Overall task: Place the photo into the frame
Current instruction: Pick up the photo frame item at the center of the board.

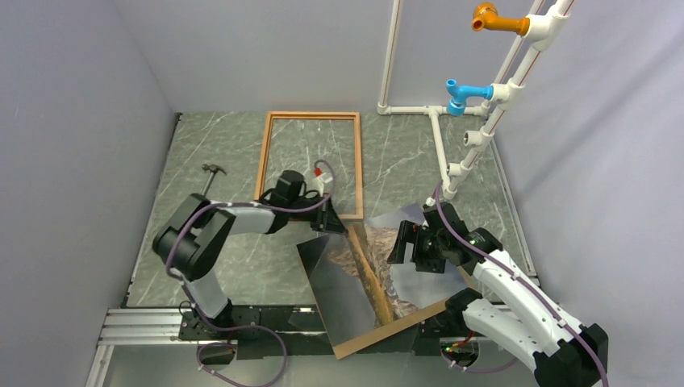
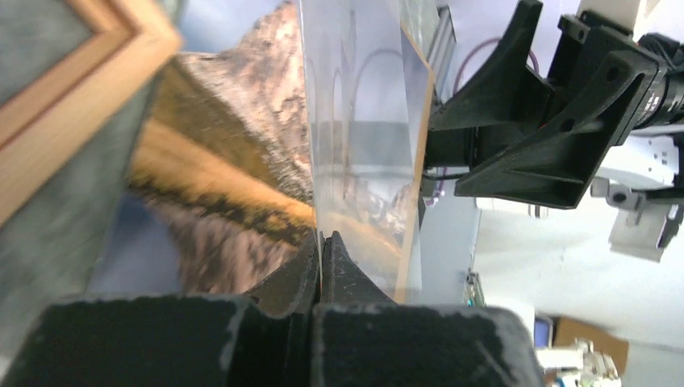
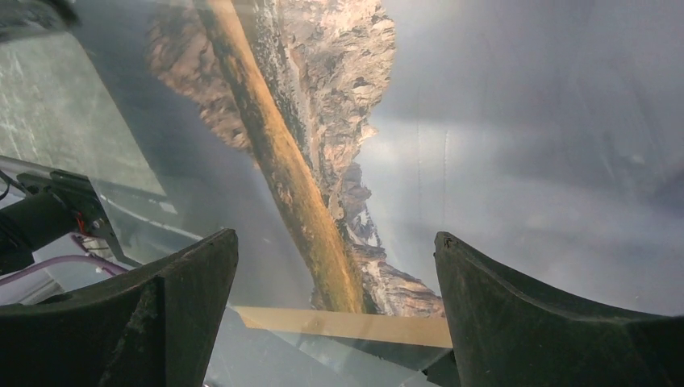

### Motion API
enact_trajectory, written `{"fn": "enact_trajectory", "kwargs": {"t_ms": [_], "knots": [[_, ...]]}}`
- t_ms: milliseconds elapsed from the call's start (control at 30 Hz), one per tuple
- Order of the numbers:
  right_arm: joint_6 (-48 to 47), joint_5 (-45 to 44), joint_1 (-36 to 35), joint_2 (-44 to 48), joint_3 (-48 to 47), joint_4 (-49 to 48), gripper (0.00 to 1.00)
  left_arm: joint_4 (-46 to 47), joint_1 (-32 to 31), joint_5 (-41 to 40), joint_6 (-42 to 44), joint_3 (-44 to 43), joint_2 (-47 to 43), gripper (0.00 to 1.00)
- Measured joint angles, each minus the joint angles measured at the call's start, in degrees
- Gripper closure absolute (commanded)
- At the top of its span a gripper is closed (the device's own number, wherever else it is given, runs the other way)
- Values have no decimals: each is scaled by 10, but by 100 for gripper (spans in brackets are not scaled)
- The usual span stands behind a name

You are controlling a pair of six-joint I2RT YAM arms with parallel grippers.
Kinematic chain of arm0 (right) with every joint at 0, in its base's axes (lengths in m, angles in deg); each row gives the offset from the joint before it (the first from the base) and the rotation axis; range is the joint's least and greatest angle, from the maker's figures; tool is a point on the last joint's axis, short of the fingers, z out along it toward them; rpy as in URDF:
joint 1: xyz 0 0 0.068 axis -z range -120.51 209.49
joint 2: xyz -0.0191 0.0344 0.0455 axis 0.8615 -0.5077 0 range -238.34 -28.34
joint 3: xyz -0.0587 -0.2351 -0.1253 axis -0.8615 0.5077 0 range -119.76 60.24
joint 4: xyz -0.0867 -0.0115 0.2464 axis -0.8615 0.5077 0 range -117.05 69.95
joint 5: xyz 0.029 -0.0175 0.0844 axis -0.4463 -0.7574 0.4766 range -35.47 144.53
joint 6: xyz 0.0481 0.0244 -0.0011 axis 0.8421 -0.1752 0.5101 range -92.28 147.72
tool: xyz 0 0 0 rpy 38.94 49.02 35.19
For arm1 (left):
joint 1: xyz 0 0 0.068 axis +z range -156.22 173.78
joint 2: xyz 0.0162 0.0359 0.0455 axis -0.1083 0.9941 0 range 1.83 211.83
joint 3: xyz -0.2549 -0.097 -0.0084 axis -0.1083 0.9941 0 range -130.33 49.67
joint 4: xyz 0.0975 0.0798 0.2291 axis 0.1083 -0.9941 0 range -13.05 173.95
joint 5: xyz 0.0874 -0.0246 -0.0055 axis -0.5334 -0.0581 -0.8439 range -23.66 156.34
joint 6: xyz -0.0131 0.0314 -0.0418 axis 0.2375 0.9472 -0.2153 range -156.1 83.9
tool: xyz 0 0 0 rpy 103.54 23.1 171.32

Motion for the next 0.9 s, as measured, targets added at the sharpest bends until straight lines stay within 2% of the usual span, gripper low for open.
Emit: {"fn": "enact_trajectory", "kwargs": {"t_ms": [333,533,567,600,633,667,700,733,800,900], "knots": [[-13,9,0,-15,-5,-7,7,18,135,-60,-16,151,-152,100],[-21,29,0,-30,-5,-27,7,-70,180,-111,22,150,-213,100],[-23,34,0,-31,-5,-32,7,-98,183,-128,35,144,-221,97],[-24,37,0,-32,-5,-36,6,-121,184,-142,47,136,-228,88],[-27,43,0,-32,-4,-42,6,-152,184,-161,62,125,-235,65],[-28,48,0,-32,-4,-47,5,-175,184,-174,75,116,-242,36],[-30,51,0,-32,-4,-54,2,-206,184,-199,90,103,-251,20],[-32,52,0,-32,-4,-60,0,-226,184,-215,105,94,-259,9],[-37,53,0,-33,-2,-73,0,-280,184,-261,123,73,-280,2],[-48,49,0,-52,-2,-87,0,-335,184,-311,141,57,-304,2]]}}
